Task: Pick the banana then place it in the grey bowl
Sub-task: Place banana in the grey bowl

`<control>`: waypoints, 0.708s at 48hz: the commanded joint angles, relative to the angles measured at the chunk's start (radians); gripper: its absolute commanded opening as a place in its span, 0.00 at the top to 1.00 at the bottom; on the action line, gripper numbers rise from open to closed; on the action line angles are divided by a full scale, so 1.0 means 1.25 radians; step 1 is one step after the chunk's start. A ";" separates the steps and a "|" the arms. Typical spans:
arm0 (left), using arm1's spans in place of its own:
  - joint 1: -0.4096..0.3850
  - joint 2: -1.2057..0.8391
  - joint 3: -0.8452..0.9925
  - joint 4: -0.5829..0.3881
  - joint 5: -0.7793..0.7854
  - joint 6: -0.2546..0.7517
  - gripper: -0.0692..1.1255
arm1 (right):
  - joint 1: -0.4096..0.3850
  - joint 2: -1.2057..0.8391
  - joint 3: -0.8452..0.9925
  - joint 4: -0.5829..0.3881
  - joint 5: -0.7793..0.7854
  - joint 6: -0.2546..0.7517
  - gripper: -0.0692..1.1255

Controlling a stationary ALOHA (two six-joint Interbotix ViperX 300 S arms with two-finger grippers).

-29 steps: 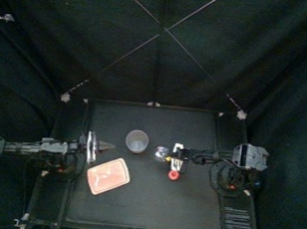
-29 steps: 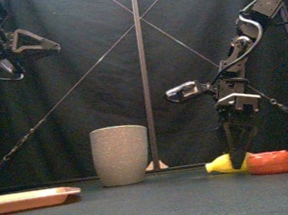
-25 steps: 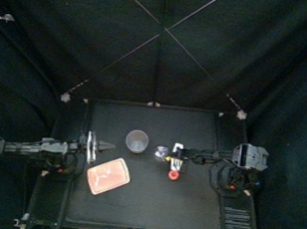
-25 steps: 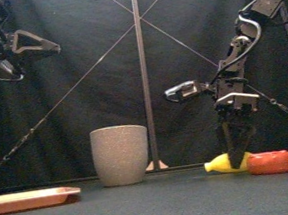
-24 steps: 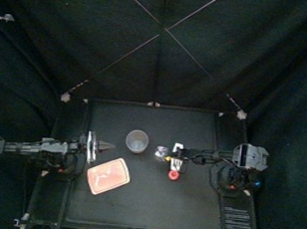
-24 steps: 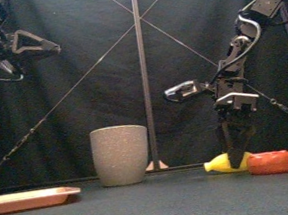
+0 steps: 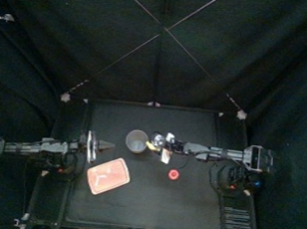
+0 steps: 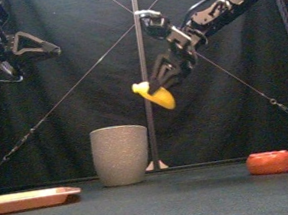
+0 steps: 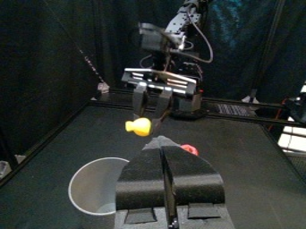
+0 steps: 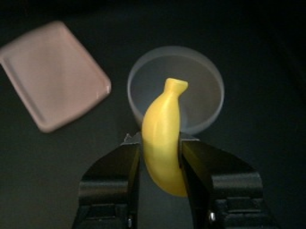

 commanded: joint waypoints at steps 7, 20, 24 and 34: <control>0.002 0.002 -0.009 -0.001 -0.007 0.000 0.92 | -0.006 0.053 -0.033 0.023 -0.346 0.020 0.54; 0.004 0.002 -0.005 -0.001 -0.006 0.000 0.92 | -0.005 0.152 -0.045 0.053 -0.460 0.088 0.54; 0.002 0.002 -0.002 -0.001 -0.006 0.000 0.92 | -0.005 0.164 -0.047 0.054 -0.461 0.107 0.54; 0.004 0.002 0.000 -0.001 -0.006 0.000 0.92 | -0.006 0.171 -0.039 0.056 -0.460 0.119 0.38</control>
